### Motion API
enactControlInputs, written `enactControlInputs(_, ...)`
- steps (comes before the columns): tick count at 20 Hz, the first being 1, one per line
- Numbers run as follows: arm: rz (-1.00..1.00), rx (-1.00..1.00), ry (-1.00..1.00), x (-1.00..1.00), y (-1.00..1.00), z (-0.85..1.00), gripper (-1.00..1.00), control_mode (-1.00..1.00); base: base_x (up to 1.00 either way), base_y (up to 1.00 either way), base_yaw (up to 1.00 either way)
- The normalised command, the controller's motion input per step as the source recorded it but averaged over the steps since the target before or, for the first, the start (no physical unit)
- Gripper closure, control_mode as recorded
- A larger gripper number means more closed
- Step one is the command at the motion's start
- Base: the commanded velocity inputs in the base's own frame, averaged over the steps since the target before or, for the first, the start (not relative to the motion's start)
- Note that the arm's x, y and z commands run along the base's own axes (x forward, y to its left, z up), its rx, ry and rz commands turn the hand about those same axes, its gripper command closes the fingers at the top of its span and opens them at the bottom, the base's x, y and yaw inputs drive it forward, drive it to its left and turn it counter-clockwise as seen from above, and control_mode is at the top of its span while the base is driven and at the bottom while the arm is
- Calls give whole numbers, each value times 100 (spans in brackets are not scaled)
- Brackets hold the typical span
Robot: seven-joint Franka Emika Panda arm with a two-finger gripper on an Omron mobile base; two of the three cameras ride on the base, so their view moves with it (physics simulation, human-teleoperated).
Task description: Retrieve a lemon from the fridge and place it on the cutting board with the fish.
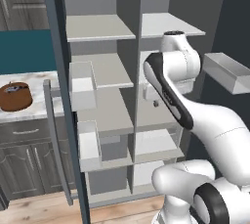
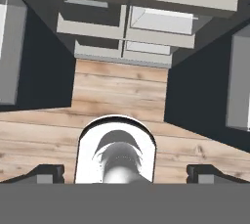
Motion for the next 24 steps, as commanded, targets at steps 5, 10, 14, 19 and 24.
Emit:
enactControlInputs(5,-3,-2,3,-17,-32,-79,-100,-100,0,0,0)
enactControlInputs(10,-4,0,1,-12,0,-38,-100,-100,0,0,0)
enactControlInputs(14,-7,0,2,-8,-18,-55,-100,-100,0,0,0)
enactControlInputs(19,-25,3,5,-4,-25,-54,-100,-100,0,0,0)
enactControlInputs(24,-9,2,0,0,3,-9,-100,-100,0,0,0)
